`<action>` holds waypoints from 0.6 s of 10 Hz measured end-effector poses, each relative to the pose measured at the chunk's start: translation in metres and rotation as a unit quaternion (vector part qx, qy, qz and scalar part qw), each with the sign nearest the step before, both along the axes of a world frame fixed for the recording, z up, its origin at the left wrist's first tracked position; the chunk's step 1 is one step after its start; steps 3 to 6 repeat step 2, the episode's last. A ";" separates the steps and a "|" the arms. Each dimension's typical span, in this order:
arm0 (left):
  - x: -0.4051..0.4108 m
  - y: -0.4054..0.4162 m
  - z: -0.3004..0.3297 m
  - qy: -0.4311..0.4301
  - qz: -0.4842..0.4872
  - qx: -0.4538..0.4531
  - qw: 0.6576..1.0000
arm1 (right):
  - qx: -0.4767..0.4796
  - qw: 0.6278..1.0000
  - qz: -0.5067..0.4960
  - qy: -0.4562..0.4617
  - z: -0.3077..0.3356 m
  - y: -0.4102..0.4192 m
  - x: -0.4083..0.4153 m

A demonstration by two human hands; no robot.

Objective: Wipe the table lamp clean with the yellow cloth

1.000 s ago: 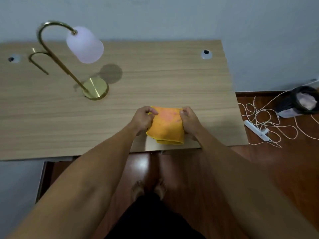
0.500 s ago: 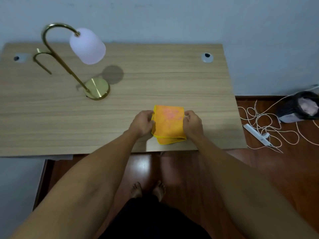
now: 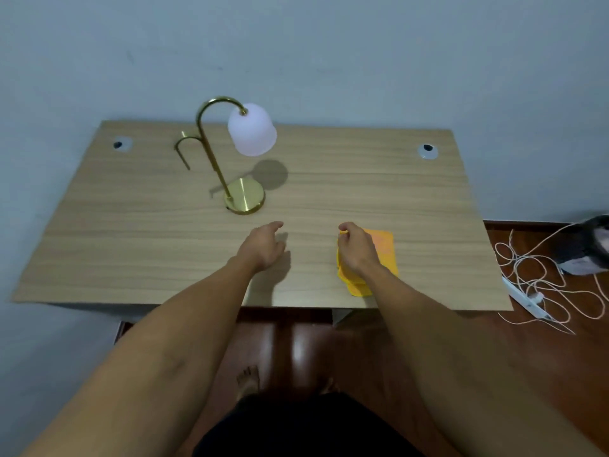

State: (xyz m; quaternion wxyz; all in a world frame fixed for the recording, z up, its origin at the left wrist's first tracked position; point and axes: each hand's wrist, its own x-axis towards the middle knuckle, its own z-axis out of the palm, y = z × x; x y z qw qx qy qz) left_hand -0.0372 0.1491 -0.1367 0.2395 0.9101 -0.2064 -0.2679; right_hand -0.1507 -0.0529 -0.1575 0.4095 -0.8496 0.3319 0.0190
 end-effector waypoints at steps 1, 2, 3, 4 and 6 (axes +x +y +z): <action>0.019 0.037 0.009 -0.003 0.004 0.002 1.000 | 0.002 1.000 -0.006 0.001 0.011 0.037 0.022; 0.041 0.071 0.009 -0.004 0.007 0.003 1.000 | 0.005 1.000 -0.012 -0.006 0.013 0.073 0.046; 0.041 0.071 0.009 -0.004 0.007 0.003 1.000 | 0.005 1.000 -0.012 -0.006 0.013 0.073 0.046; 0.041 0.071 0.009 -0.004 0.007 0.003 1.000 | 0.005 1.000 -0.012 -0.006 0.013 0.073 0.046; 0.041 0.071 0.009 -0.004 0.007 0.003 1.000 | 0.005 1.000 -0.012 -0.006 0.013 0.073 0.046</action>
